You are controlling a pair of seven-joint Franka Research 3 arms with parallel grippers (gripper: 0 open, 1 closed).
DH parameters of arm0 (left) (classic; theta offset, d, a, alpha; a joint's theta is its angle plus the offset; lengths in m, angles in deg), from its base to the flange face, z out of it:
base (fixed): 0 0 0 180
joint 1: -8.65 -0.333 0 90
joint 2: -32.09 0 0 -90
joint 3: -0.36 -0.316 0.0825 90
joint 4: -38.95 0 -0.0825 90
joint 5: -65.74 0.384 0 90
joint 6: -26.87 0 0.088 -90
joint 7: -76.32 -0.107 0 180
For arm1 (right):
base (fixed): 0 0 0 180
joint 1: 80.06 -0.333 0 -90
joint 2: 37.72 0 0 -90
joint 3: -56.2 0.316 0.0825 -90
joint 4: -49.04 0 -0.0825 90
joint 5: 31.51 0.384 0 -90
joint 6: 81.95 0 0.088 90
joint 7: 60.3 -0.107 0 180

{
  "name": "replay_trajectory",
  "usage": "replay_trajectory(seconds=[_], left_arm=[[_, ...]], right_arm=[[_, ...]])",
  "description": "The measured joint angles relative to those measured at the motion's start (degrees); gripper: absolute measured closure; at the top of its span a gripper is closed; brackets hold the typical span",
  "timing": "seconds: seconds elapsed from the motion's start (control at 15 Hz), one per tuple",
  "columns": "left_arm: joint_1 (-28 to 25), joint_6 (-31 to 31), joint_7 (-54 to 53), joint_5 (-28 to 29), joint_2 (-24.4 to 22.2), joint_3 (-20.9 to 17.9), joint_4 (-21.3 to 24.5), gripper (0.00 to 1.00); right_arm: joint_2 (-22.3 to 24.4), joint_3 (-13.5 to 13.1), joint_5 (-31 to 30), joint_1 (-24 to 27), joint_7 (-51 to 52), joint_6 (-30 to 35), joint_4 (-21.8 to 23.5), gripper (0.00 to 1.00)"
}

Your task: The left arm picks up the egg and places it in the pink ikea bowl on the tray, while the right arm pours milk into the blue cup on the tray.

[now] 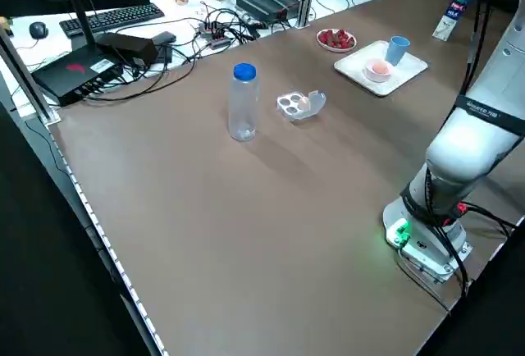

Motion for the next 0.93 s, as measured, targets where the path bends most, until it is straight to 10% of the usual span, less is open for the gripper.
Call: replay_trajectory(seconds=[0.93], left_arm=[[0.00, 0.16, -0.05, 0.00, 0.02, -0.02, 0.00, 0.00]], right_arm=[[13.90, 0.05, -17.68, -13.06, -38.58, -4.95, -2.59, 0.00]])
